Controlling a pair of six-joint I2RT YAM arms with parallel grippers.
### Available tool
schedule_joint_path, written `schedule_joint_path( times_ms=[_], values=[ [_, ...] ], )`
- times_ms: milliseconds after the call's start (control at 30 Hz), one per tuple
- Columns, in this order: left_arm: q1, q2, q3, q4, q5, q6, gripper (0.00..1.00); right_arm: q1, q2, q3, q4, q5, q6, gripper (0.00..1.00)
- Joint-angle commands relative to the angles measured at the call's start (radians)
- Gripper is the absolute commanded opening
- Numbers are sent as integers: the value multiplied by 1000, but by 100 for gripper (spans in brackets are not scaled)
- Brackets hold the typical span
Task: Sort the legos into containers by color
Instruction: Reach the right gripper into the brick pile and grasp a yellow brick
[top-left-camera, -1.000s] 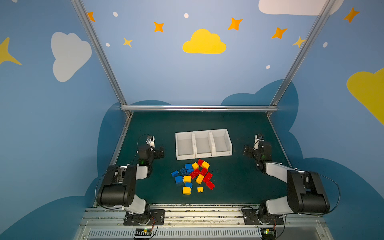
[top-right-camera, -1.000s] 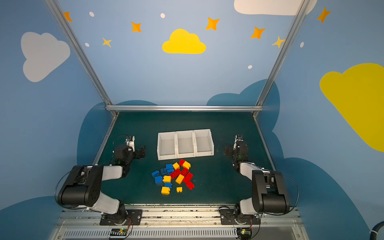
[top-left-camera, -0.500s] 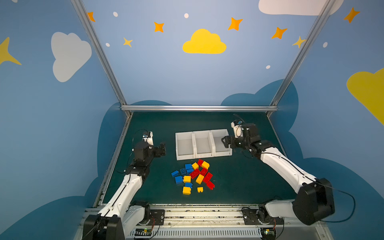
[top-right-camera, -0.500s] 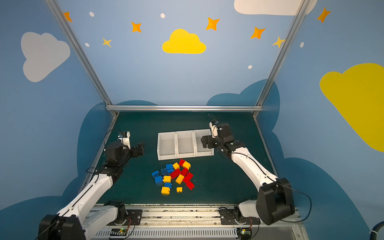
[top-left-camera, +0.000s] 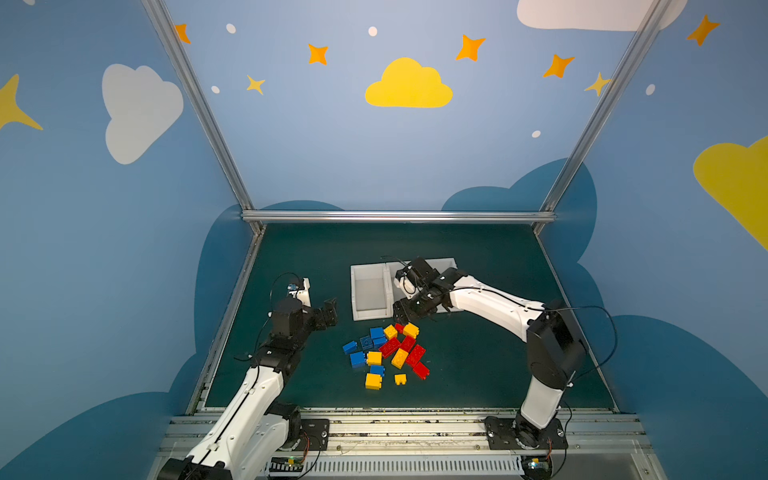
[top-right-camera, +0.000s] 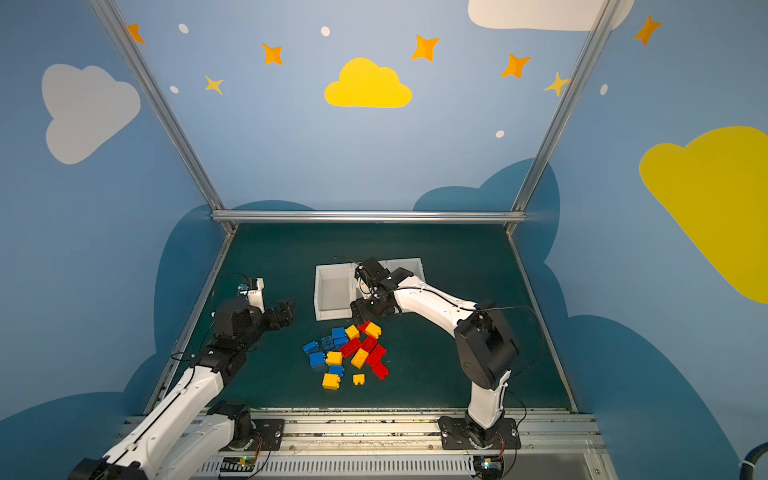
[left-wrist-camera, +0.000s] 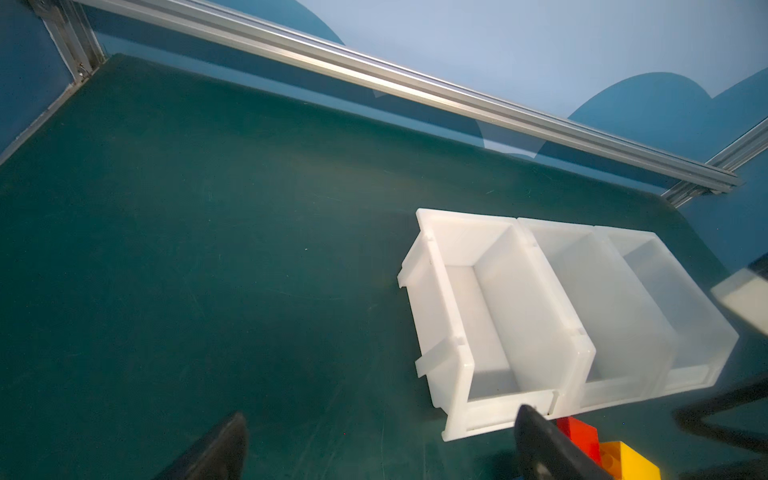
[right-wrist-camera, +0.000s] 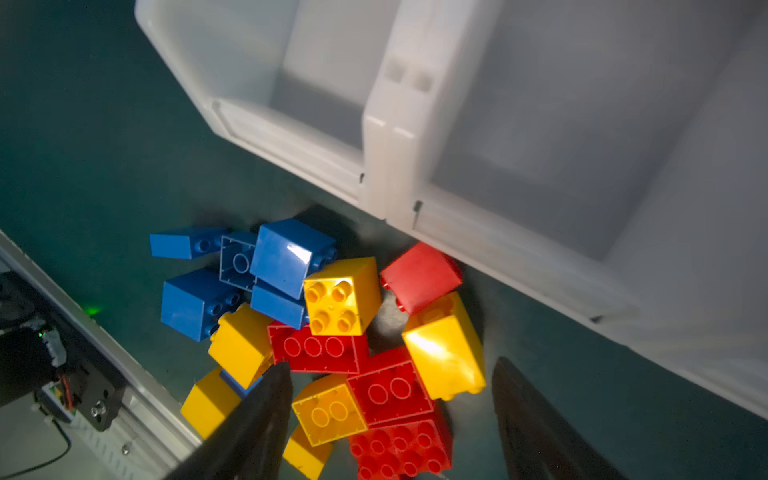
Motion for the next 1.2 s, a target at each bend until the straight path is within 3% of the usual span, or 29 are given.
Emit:
schedule_joint_path(
  times_ms=[0, 300, 667, 1167],
  values=[
    [-9, 13, -9, 7, 18, -26, 99, 33, 49, 52, -80, -21, -1, 73],
    [-23, 24, -25, 21, 24, -41, 99, 84, 169, 143, -125, 8, -11, 66],
    [-35, 22, -31, 20, 16, -47, 99, 108, 241, 204, -171, 62, -16, 46],
    [-39, 12, -23, -4, 8, -46, 100, 114, 192, 189, -180, 90, -35, 26]
  ],
)
